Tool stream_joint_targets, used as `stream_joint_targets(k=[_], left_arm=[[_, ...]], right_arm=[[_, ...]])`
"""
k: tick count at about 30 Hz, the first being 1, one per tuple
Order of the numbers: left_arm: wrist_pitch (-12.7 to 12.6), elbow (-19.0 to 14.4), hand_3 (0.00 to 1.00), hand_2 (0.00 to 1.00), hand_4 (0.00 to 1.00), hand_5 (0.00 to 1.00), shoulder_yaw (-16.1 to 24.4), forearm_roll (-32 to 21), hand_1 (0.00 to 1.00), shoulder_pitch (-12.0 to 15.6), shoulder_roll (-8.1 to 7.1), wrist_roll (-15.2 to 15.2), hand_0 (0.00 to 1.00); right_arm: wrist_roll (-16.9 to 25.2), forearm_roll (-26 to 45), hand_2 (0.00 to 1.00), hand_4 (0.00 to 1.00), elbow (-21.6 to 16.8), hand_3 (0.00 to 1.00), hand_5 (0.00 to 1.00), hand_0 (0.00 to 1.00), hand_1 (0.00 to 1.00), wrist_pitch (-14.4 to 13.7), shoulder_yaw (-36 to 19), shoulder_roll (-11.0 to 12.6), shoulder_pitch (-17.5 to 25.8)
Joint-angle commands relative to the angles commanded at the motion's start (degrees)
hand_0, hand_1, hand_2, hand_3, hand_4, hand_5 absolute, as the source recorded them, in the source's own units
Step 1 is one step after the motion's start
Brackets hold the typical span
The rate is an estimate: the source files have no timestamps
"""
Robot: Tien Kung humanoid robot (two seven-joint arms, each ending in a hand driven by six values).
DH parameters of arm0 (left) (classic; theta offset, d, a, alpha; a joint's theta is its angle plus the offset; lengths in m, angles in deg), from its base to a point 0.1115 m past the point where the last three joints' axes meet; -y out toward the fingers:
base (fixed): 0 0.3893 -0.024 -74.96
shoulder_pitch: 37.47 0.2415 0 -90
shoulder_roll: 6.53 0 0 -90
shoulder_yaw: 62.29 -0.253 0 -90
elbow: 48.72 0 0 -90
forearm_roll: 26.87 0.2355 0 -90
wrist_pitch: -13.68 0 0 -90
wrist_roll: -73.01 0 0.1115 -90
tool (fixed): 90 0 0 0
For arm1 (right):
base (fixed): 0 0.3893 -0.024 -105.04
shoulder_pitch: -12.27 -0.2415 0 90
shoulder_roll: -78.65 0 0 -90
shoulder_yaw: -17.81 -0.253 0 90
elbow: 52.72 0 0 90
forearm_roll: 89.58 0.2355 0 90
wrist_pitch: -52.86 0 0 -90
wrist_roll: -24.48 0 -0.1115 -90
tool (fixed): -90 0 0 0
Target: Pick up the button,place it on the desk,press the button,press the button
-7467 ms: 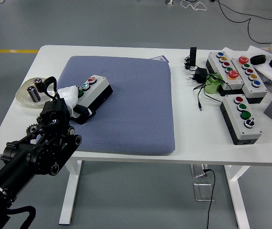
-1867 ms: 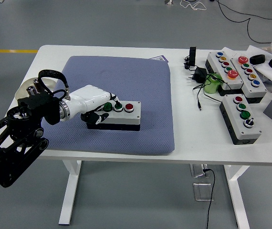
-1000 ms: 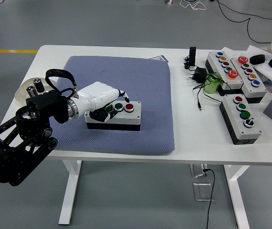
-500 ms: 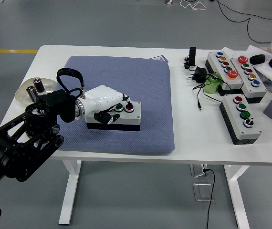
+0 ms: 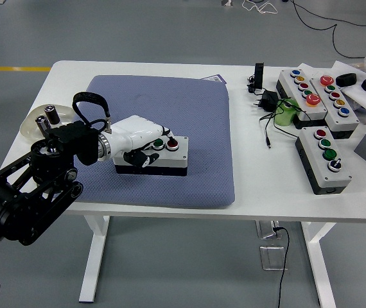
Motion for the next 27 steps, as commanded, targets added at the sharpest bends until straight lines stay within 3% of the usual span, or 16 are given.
stream_joint_targets(k=[5, 10, 12, 13, 18, 19, 21, 24, 25, 27], left_arm=[[-1.1, -1.8, 0.761, 0.044, 0.575, 0.002, 5.3, -2.6, 0.002, 0.9, 0.25, -1.5, 0.019], [-2.2, 0.2, 0.767, 0.037, 0.562, 0.002, 10.6, -5.2, 0.002, 2.1, 0.81, -3.4, 0.021], [-5.6, 2.0, 0.767, 0.037, 0.562, 0.002, 12.6, -8.9, 0.002, 3.0, 1.06, -5.4, 0.021], [-7.5, 2.8, 0.760, 0.026, 0.808, 0.796, 13.0, -10.7, 0.002, 3.3, 1.18, -6.9, 0.002], [-18.7, 6.0, 0.760, 0.026, 0.808, 0.796, 14.5, -20.3, 0.002, 4.8, 1.61, -15.8, 0.002], [-21.4, 6.7, 0.881, 0.457, 0.769, 0.998, 15.1, -23.0, 0.456, 5.2, 1.72, -16.4, 0.393], [-24.9, 7.6, 0.881, 0.457, 0.769, 0.998, 16.0, -27.8, 0.456, 5.9, 1.94, -16.4, 0.393], [-26.4, 8.3, 0.881, 0.457, 0.769, 0.998, 17.0, -34.9, 0.456, 6.5, 2.18, -15.7, 0.393], [-27.0, 8.5, 0.958, 0.835, 0.752, 0.998, 17.2, -37.5, 0.804, 6.7, 2.24, -15.1, 0.752], [-28.0, 8.8, 0.958, 0.835, 0.752, 0.998, 17.8, -42.3, 0.804, 7.0, 2.38, -14.0, 0.752]], right_arm=[[0.0, 0.0, 0.617, 0.231, 0.0, 0.625, 0.238, 0.640, 0.567, 0.0, -0.1, 0.0, 0.0], [-0.1, -0.3, 0.617, 0.232, 0.0, 0.625, 0.240, 0.640, 0.567, 0.1, -0.2, 0.0, 0.0], [0.0, -0.2, 0.617, 0.232, 0.0, 0.625, 0.240, 0.640, 0.567, 0.1, -0.2, 0.0, 0.0], [-0.1, -0.3, 0.614, 0.231, 0.0, 0.625, 0.238, 0.640, 0.567, 0.1, -0.2, 0.0, 0.0], [-0.1, -0.3, 0.614, 0.231, 0.0, 0.625, 0.238, 0.640, 0.567, 0.1, -0.2, 0.0, 0.0], [-0.1, -0.3, 0.614, 0.231, 0.0, 0.625, 0.239, 0.640, 0.567, 0.1, -0.2, 0.0, 0.0], [0.0, -0.2, 0.614, 0.231, 0.0, 0.625, 0.239, 0.640, 0.567, 0.0, -0.2, 0.0, 0.0], [0.0, -0.4, 0.614, 0.231, 0.0, 0.625, 0.239, 0.640, 0.567, 0.1, -0.3, 0.0, 0.0], [-0.1, -0.4, 0.614, 0.230, 0.0, 0.625, 0.237, 0.640, 0.567, 0.1, -0.3, 0.0, 0.0], [-0.1, -0.3, 0.614, 0.230, 0.0, 0.625, 0.237, 0.640, 0.567, 0.0, -0.3, 0.0, 0.1]])
